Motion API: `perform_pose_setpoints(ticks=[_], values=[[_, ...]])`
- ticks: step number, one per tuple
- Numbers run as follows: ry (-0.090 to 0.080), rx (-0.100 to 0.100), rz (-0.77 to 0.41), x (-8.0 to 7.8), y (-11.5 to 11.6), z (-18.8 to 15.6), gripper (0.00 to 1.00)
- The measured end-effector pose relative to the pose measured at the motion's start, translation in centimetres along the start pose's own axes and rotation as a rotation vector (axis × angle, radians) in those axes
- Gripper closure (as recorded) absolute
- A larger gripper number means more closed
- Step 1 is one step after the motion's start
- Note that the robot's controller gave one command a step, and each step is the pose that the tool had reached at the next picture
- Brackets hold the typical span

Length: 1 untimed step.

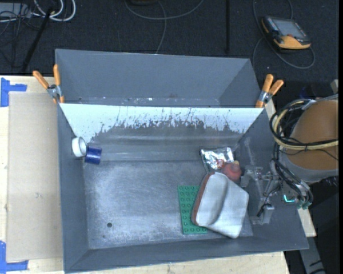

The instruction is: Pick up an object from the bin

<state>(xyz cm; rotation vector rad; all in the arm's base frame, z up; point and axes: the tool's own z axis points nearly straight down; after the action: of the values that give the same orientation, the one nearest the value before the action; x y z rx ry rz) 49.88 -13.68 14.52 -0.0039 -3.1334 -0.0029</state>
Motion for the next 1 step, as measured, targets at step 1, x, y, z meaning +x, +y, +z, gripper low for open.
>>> perform_pose_setpoints(ticks=[1], values=[[-0.008, 0.002, -0.540, -2.11, 4.85, 0.98, 0.00]])
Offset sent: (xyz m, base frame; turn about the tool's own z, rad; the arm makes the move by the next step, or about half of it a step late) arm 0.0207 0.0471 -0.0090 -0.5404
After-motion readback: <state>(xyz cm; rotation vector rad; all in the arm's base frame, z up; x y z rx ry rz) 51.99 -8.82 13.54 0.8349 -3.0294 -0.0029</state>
